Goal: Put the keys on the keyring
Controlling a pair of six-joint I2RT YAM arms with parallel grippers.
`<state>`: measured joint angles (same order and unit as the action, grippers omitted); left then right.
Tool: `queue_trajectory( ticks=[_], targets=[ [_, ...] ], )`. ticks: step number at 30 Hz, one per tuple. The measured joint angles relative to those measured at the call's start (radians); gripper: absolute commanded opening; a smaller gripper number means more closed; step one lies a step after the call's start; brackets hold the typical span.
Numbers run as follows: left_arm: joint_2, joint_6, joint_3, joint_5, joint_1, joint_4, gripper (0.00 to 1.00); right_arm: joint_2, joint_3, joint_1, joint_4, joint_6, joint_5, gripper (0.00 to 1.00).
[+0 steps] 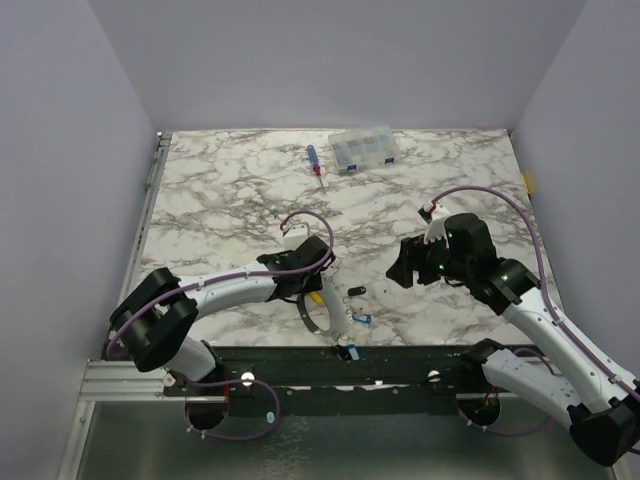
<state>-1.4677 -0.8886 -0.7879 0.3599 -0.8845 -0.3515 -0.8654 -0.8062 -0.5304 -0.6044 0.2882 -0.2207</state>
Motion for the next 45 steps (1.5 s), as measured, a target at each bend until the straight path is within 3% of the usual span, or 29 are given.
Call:
queue_trajectory(
  ticks=[8, 15, 22, 31, 33, 41, 45],
  targets=[
    [-0.036, -0.009, -0.031, -0.002, -0.001, -0.011, 0.47, -0.004, 0.006, 0.000, 0.005, -0.001, -0.002, 0.72],
    [0.046, 0.262, -0.022, 0.002, -0.010, -0.011, 0.49, -0.006, 0.007, 0.000, 0.013, -0.006, -0.008, 0.72],
    [0.196, 0.559, 0.104, -0.087, -0.011, 0.083, 0.43, -0.024, 0.007, 0.000, 0.034, -0.011, -0.016, 0.72],
    [0.036, 0.694, 0.080, -0.135, 0.000, 0.110, 0.39, -0.024, 0.007, 0.000, 0.035, -0.017, -0.029, 0.72],
    [0.011, 0.719, 0.075, -0.136, 0.001, 0.110, 0.36, -0.024, 0.007, 0.000, 0.035, -0.019, -0.032, 0.72],
    [-0.010, 0.797, 0.042, -0.143, 0.001, 0.112, 0.00, -0.024, 0.007, 0.000, 0.035, -0.021, -0.037, 0.72],
    [-0.020, 0.827, 0.032, -0.167, 0.001, 0.119, 0.00, -0.025, 0.007, 0.000, 0.035, -0.027, -0.040, 0.72]
  ],
)
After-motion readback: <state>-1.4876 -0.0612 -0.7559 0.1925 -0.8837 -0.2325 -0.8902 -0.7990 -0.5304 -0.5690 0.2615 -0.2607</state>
